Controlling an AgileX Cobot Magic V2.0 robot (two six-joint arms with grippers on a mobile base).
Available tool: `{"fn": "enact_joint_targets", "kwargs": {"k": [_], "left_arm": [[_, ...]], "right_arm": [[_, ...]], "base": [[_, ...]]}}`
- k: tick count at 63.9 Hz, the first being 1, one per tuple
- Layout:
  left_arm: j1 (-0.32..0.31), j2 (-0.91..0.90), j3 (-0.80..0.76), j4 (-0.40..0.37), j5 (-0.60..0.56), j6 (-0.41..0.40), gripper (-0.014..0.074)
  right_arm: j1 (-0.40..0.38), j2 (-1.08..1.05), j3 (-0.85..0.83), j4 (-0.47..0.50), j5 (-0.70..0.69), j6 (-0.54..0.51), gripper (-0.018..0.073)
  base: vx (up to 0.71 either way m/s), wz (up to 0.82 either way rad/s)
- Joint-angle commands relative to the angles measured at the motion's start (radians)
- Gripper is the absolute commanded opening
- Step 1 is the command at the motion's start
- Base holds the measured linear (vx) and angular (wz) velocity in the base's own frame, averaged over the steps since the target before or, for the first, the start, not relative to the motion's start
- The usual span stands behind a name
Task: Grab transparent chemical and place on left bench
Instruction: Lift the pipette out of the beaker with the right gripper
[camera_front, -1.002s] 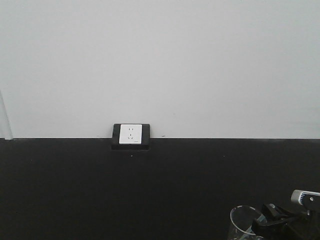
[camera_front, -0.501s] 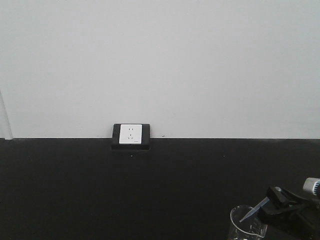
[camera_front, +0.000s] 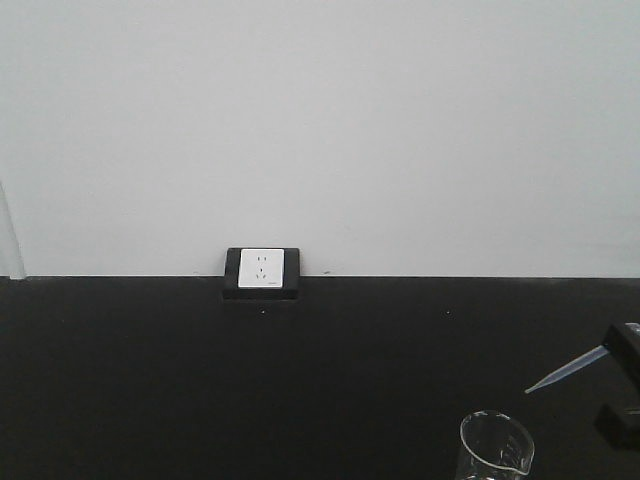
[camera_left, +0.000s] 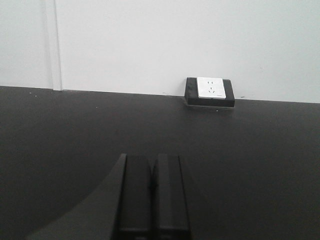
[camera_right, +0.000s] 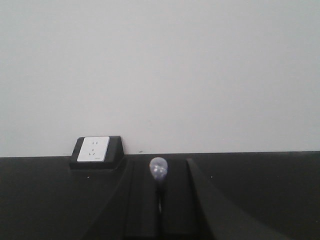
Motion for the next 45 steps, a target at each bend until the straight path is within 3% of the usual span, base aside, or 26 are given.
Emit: {"fn": "enact_joint_targets", "kwargs": {"k": [1,13,45], "left_arm": [[-0.002,-0.019,0.016,-0.001,-0.078,-0.008,-0.0003],[-0.002,-0.019,0.016,-0.001,-0.078,-0.008,-0.0003],[-0.002,-0.019,0.016,-0.001,-0.078,-0.008,-0.0003]], "right_arm": [[0.000,-0.055,-0.027,-0.003,-0.009,0.001,-0.0008],[0.000,-0.077,-0.027,-0.003,0.095,0.001,-0.0008],[-0.002,-0.074,-0.027,-0.002,0.102,0.001,-0.0008]], "base": [[0.00,0.00],[0.00,0.00],[0.00,0.00]]}}
